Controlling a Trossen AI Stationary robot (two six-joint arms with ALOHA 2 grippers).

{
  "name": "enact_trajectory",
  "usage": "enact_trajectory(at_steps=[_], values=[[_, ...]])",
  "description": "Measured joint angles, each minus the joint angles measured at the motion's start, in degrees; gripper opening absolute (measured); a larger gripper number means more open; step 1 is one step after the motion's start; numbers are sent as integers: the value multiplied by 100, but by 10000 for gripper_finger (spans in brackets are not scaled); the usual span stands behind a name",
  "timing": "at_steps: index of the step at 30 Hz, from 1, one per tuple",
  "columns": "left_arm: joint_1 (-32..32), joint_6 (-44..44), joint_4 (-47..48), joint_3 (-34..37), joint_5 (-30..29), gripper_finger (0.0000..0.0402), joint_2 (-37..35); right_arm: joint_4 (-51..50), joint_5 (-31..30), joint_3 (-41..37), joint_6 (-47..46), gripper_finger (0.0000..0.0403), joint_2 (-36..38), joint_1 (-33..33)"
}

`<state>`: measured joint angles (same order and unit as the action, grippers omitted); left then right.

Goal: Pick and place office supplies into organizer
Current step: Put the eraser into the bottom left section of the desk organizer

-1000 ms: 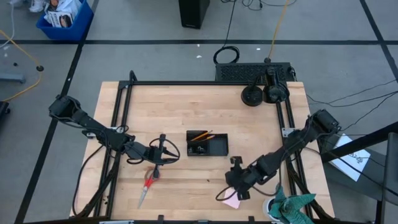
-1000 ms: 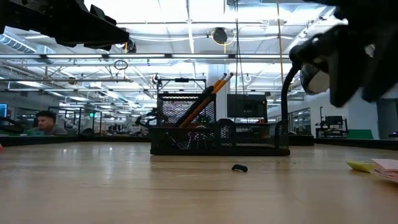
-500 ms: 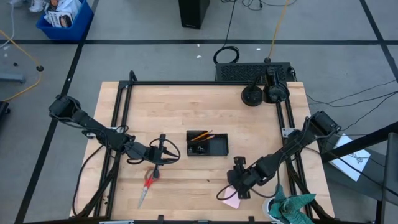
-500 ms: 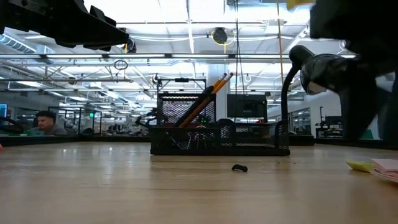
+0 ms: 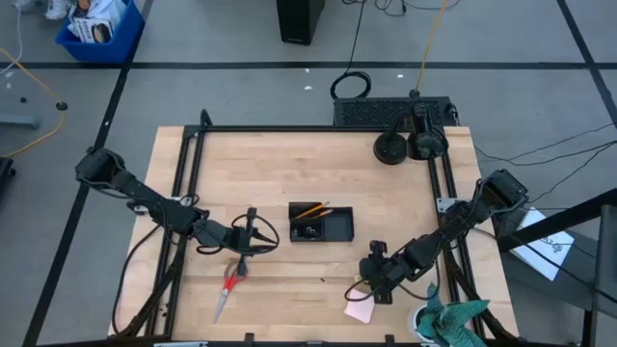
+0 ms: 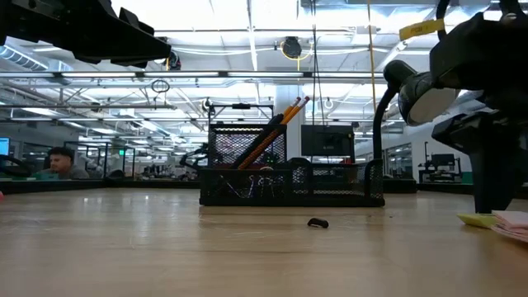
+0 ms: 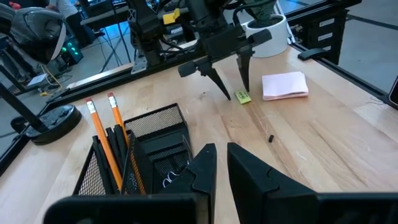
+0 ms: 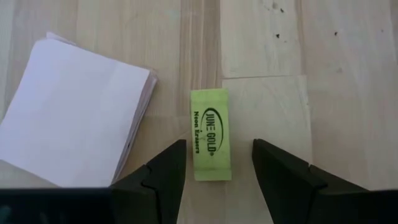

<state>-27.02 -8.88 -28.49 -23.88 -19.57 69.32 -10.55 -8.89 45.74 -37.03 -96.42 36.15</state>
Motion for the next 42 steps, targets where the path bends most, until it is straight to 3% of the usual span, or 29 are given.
enact_trajectory(at_steps=[6, 12, 19, 29, 42], values=[[2, 7, 0, 0, 0, 47, 0, 86, -323, -11, 89, 164, -22, 120], [2, 15, 2, 0, 0, 47, -2, 66, -490, -16, -88, 104, -28, 113], [0, 15, 0, 0, 0, 47, 0, 226, -621, -28, 328, 40, -31, 111], [0, 13, 0, 0, 0, 47, -1, 575, -1011, -44, 622, 63, 292, -45], [0, -22, 2, 0, 0, 47, -2, 2962, -883, -26, 2786, 55, 518, -832]])
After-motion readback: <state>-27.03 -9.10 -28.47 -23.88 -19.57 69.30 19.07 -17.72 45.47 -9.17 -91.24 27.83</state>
